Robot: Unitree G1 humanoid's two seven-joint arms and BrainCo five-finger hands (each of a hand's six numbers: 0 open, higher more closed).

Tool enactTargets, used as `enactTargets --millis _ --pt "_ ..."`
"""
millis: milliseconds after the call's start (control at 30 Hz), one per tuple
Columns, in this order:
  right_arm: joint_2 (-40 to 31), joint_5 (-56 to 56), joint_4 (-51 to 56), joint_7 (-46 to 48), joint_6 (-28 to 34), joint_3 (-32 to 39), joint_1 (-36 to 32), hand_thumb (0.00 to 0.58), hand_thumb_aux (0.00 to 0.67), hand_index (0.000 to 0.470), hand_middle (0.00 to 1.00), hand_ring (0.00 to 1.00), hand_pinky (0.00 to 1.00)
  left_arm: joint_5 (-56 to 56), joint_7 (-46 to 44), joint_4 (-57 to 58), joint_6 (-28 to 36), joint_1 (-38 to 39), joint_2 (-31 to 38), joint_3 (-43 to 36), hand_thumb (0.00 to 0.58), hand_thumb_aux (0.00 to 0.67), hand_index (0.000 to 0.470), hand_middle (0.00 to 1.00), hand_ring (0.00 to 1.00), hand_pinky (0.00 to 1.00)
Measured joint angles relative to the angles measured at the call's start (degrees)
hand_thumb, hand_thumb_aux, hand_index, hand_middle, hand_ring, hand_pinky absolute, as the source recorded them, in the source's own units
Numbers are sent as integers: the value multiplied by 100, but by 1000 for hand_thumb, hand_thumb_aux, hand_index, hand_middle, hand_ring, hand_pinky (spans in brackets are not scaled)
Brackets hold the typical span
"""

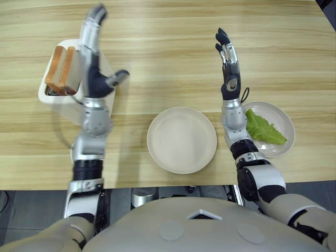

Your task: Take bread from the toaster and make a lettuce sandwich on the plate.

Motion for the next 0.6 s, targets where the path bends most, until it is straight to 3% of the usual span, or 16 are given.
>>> enactTargets --millis 267,600 --pt "28 8 103 22 0 23 -99 0 0 0 0 0 0 478 -932 -78 2104 740 961 791 0 0 0 0 0 0" --pt "20 9 132 23 0 24 -109 0 0 0 0 0 0 445 -985 735 3013 924 1362 906 0 0 0 0 0 0"
